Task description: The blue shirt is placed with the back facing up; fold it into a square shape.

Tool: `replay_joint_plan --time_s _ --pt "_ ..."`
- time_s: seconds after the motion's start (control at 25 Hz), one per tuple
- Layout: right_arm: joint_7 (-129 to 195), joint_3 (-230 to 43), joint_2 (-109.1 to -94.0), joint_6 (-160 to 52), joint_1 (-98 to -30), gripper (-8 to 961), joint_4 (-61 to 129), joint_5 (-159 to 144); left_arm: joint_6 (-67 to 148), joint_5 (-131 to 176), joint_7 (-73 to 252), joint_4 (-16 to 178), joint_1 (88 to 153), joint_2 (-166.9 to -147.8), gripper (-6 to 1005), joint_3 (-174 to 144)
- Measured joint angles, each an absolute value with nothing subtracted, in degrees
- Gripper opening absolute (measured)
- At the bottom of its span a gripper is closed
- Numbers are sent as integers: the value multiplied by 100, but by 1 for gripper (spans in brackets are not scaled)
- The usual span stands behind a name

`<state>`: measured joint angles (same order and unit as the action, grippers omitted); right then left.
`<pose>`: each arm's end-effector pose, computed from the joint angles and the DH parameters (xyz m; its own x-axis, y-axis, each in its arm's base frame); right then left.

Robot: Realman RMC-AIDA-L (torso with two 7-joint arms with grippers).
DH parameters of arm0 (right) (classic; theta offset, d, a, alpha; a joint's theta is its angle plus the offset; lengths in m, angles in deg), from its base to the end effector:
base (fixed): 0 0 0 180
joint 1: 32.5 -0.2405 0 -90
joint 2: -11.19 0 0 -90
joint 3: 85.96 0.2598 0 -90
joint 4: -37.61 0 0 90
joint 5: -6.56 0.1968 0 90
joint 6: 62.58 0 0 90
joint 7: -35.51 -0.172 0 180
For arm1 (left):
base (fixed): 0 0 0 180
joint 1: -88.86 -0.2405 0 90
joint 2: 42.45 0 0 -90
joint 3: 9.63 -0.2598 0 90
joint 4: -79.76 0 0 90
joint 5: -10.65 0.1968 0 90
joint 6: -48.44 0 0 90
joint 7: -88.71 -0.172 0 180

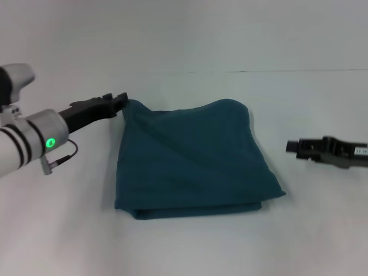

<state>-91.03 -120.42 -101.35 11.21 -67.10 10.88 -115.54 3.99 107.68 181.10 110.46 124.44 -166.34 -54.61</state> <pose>0.3013 0.3698 -0.0070 0.1175 -0.8544 -0.5061 -0.9829 -0.1729 0.0636 -0.2649 0.4242 -0.0436 0.4728 0.4992 0.7262 0.8764 -0.3517 -0.3289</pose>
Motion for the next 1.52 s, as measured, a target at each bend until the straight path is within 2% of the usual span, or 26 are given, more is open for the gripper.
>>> replay_joint_plan --time_s 0.24,0.52,0.76,0.88,1.08,1.52 --pt "-9325 -12078 -10166 485 -7120 613 1113 -11583 -284 10785 18151 11282 12196 -16635 402 -5313" --pt "-9376 -12216 -10371 -130 -7579 677 1292 -11590 -955 10813 17771 11470 11930 -16647 717 -5314" --pt "-9325 -12548 -10713 -986 -7817 706 1320 -11590 -1000 10813 17537 11434 11888 -16655 711 -5322" --pt "-9324 -12798 -10818 -1370 -7911 706 1347 -11585 -1006 10816 17483 11430 11887 -16655 708 -5325" --pt "-9319 -12957 -10846 -1773 -8109 592 1589 -11560 -1014 10824 17403 11413 11874 -16655 706 -5340" --pt "-9282 -13023 -10885 -1978 -8275 575 1743 -11499 -1270 10847 16914 11369 11794 -16648 706 -5367"
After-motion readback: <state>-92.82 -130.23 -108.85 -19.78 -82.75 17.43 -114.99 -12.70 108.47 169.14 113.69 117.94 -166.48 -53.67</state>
